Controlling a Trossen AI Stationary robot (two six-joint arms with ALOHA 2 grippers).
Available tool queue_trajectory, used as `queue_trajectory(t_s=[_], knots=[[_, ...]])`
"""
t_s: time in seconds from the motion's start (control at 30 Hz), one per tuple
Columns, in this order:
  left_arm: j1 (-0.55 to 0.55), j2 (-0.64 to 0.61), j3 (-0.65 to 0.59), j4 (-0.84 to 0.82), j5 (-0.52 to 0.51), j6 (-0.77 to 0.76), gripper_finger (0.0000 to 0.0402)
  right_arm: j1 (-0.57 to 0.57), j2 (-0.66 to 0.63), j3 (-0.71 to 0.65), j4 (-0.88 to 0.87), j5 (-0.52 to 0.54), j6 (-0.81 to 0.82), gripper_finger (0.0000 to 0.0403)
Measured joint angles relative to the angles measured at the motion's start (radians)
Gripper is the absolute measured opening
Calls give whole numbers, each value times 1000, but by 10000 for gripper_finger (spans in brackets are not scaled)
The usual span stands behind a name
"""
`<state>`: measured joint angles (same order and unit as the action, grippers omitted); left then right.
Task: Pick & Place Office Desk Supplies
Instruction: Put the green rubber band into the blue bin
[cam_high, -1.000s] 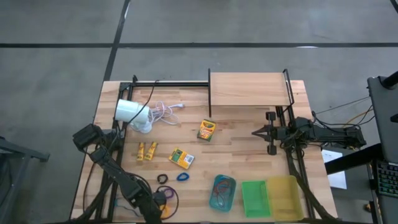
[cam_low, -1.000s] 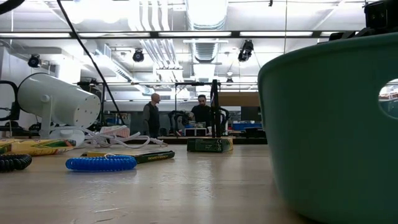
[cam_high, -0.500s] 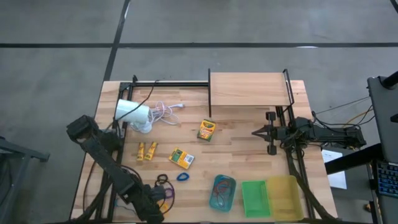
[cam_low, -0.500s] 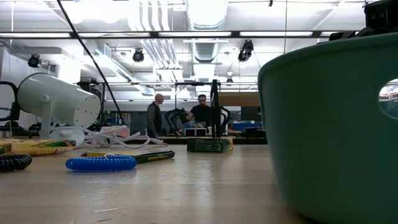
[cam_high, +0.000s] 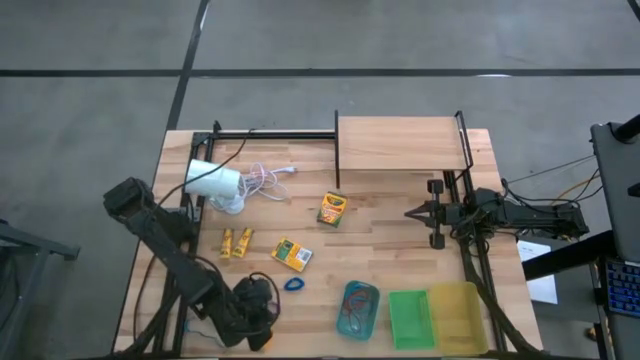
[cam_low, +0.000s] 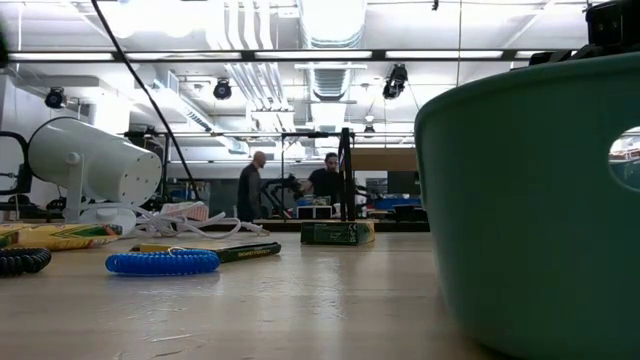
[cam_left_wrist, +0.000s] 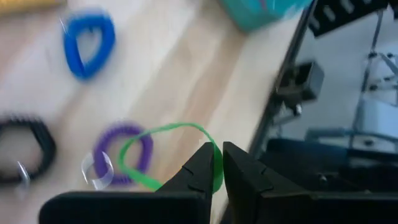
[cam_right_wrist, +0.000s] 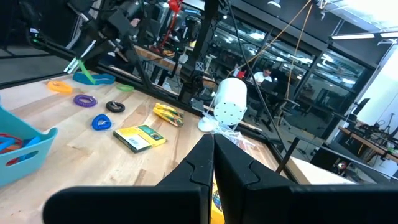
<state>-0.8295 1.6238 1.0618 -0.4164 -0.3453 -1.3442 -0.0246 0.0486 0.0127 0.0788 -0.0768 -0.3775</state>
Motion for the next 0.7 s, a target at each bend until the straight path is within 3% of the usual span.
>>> queue_trajectory(t_s=[0.2,0.47,0.7], knots=[[40,0,0,88,-154,236,40,0,0,0,0,0,0,8],[113,0,0,330,-173,692,40,0,0,0,0,0,0,8],[165,15,-1,507,-188,957,40,0,0,0,0,0,0,8]])
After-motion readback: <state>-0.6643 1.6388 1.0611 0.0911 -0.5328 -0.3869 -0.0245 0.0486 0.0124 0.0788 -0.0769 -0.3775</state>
